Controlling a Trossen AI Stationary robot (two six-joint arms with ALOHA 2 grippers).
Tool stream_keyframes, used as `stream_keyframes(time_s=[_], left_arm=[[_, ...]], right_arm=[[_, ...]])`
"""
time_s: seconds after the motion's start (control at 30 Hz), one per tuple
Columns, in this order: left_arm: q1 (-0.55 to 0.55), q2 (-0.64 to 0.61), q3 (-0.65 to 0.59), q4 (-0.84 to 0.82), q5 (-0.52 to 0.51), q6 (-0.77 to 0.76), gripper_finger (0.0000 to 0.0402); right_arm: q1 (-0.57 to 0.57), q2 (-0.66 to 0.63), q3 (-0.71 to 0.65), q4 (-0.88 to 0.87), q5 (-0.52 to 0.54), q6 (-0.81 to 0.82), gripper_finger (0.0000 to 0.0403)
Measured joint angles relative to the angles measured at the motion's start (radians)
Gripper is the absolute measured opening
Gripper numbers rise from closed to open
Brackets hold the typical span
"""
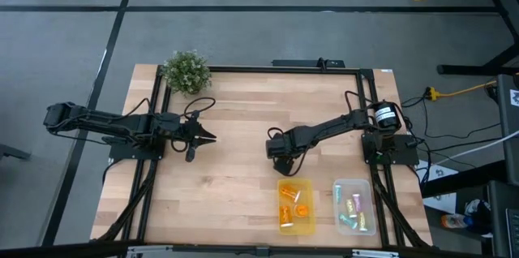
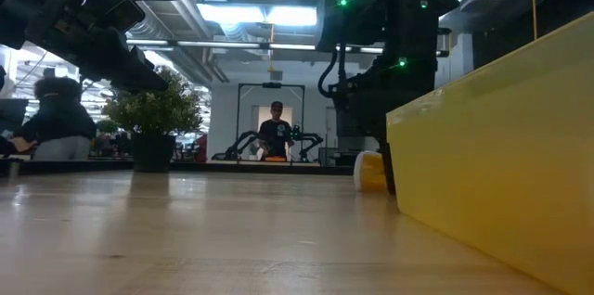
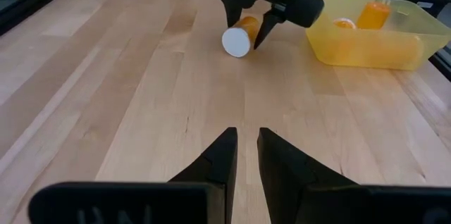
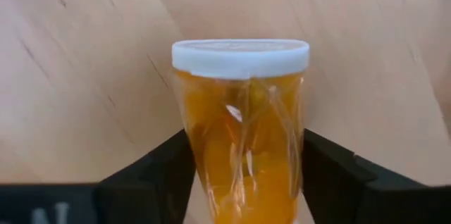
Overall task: Pick and place medicine bottles into bin by pill shape (circle, oval)
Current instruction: Put the orange capsule bottle into the yellow bin
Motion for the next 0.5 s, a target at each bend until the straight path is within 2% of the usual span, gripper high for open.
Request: stream_keyframes(time_s=[0.2, 0.37, 0.5], left_arm=[[0.000, 0.000, 0.000, 0.000, 0.000, 0.000, 0.0051], [0.000, 0.000, 0.000, -0.001, 0.000, -0.004, 0.0051], [0.000, 0.000, 0.000, -0.001, 0.000, -0.004, 0.0051]], right_arm=[[-0.001, 0.000, 0.000, 0.003, -0.012, 0.125, 0.0179], [0.004, -0.001, 0.018, -0.028, -0.051, 0.186, 0.0178], [0.020, -0.003, 0.114, -0.132, -0.052, 0.208, 0.0180]])
